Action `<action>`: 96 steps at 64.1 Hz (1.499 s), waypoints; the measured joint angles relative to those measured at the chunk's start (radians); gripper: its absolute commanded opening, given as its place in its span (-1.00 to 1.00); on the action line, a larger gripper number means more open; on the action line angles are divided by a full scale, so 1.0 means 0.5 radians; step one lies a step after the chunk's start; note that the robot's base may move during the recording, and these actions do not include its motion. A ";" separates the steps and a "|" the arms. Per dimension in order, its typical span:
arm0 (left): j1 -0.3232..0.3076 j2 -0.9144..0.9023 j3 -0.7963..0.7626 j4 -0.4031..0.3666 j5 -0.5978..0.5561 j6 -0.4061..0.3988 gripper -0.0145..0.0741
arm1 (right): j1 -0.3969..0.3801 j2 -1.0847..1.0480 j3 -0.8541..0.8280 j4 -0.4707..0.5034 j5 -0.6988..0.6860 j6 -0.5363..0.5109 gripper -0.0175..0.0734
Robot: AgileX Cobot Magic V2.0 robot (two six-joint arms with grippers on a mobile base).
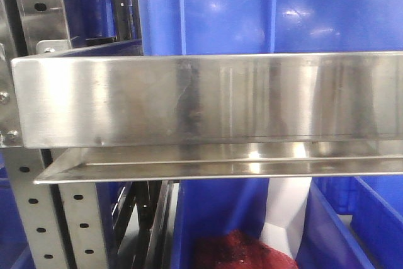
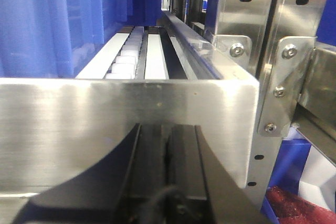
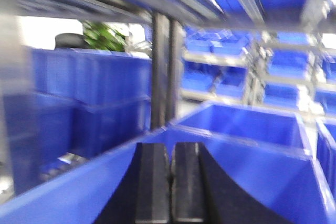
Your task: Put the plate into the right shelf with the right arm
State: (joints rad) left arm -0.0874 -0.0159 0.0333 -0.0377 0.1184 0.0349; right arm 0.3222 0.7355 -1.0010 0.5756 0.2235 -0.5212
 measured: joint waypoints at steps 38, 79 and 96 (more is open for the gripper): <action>0.000 0.000 0.000 0.000 0.000 0.000 -0.78 | 0.000 -0.057 0.000 -0.012 0.081 0.003 -0.49; 0.000 0.000 0.000 0.000 0.000 0.000 -0.78 | -0.496 -0.499 0.423 -0.956 0.136 1.001 -0.49; 0.000 0.000 0.000 0.000 0.000 0.000 -0.78 | -0.600 -0.838 0.889 -1.105 -0.042 1.153 -0.49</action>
State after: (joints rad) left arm -0.0874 -0.0159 0.0333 -0.0377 0.1184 0.0349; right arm 0.0222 0.3167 -0.5568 0.0230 0.2025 0.0555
